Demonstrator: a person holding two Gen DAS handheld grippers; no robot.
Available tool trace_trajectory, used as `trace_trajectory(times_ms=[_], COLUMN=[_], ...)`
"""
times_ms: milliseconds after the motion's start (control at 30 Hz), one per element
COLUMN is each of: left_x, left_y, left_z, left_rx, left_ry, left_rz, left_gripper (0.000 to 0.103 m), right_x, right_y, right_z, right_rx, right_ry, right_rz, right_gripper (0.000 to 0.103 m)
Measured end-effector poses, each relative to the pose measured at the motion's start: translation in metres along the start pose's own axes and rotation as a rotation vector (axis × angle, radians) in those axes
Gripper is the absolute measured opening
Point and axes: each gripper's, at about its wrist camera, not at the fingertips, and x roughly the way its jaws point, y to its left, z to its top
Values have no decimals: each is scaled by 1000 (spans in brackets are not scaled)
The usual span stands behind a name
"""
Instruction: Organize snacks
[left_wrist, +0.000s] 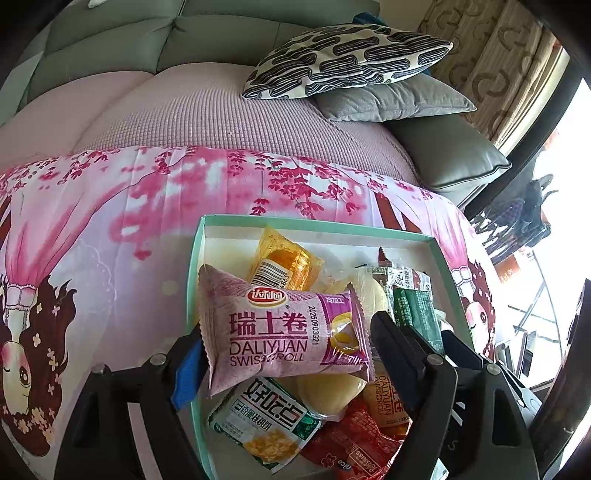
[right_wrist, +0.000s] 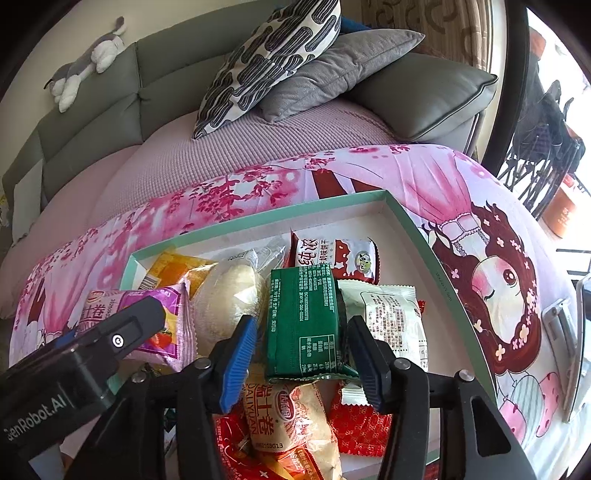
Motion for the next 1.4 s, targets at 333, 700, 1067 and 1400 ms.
trace_trajectory(times_ms=[333,700,1067,1400], left_x=[-18,-32,-39,-41], left_y=[2,15,47,83], left_z=[4,8,8,5], left_rx=[-15,-45,-70,-76], left_ry=[-9,-34,-83,-97], left_rz=[7,22,197,390], left_gripper=[84,84,97,98], right_x=[-10,-17,-16,-19], right_y=[2,2,12,20], right_z=[1,1,-2,-3], right_rx=[-13,-17,-59,-94], right_ry=[-13,-25,-20,-41], right_rz=[-1,-4,-13,-22], right_gripper=[56,57,79,98])
